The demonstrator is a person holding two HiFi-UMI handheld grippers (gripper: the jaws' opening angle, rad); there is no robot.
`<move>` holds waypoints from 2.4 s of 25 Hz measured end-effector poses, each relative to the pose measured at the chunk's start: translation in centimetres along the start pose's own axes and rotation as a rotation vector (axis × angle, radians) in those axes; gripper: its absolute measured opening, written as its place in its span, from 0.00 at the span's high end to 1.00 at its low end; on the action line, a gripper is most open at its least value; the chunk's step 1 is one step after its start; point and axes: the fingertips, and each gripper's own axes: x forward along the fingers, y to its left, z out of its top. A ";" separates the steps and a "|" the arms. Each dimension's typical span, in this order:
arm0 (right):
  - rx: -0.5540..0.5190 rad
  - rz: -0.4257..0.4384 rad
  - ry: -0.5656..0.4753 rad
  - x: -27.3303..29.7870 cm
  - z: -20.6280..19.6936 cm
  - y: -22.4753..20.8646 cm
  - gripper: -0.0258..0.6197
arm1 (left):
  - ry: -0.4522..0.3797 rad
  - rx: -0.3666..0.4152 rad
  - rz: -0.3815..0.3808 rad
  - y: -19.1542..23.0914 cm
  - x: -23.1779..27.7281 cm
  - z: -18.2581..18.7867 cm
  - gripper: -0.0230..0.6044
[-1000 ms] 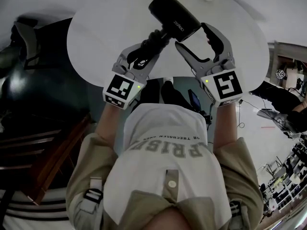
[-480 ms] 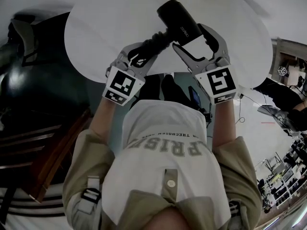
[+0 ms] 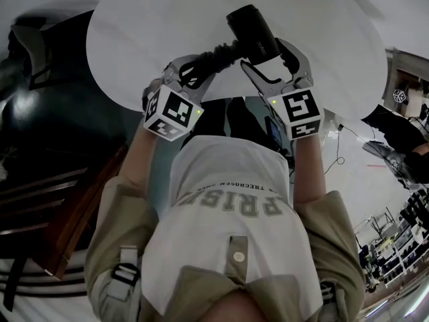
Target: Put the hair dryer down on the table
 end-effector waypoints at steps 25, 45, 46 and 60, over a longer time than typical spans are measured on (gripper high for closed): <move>0.187 0.004 0.162 4.1 -8.1 -1.3 0.40 | 0.191 0.063 -0.132 0.2 5.2 -4.9 0.75; 0.185 0.003 0.270 6.3 -11.3 -0.5 0.41 | 0.262 0.053 -0.216 -0.3 7.0 -9.1 0.75; 0.184 0.004 0.272 6.4 -11.3 -0.5 0.41 | 0.262 0.050 -0.218 -0.3 7.0 -9.2 0.75; 0.196 -0.006 0.300 6.7 -12.3 -0.5 0.41 | 0.267 0.066 -0.189 0.1 7.4 -9.2 0.75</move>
